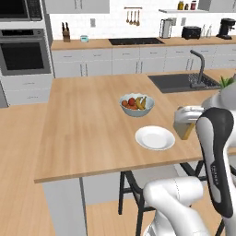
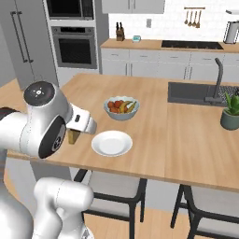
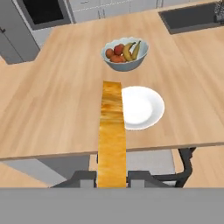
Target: Start the toaster. Once the lever pops up, take the bread to the plate on the dining counter.
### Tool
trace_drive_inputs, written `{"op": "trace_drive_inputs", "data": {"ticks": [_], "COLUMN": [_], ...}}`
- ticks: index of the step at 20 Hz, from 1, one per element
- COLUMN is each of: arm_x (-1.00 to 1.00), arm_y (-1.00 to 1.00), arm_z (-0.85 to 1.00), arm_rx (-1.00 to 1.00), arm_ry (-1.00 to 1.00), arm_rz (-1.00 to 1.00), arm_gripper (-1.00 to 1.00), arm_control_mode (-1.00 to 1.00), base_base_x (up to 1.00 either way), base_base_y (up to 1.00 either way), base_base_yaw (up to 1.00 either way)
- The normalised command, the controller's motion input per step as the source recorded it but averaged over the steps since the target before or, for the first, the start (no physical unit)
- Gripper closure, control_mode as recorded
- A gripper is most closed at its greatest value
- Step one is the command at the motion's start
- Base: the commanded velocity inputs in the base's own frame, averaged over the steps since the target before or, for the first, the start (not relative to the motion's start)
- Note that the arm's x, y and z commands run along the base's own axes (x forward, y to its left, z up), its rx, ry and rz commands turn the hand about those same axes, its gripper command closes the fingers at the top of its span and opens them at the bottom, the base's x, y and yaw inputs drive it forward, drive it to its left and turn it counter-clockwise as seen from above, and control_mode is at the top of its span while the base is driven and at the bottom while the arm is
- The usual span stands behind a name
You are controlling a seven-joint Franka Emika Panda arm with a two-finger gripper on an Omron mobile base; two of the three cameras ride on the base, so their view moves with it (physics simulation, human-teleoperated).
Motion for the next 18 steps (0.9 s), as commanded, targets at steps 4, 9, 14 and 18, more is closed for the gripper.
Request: {"op": "trace_drive_inputs", "data": {"ticks": [4,9,14,18], "arm_x": [0.78,0.58,0.63,0.71], "arm_y": [-0.14,0.00,-0.02,-0.04], "arm_z": [-0.33,-0.48,-0.45,-0.35], "arm_rx": [0.18,0.12,0.14,0.13], "arm_ry": [0.12,0.09,0.10,0.14], "arm_rz": [0.00,0.00,-0.02,-0.01], "arm_gripper": [1.00,1.00,1.00,1.00], "arm_control_mode": [-1.00,-1.00,-1.00,-1.00], "base_base_x": [0.00,0.00,0.00,0.00], "base_base_y": [0.00,0.00,0.00,0.00], "base_base_yaw": [0.00,0.00,0.00,0.00]}}
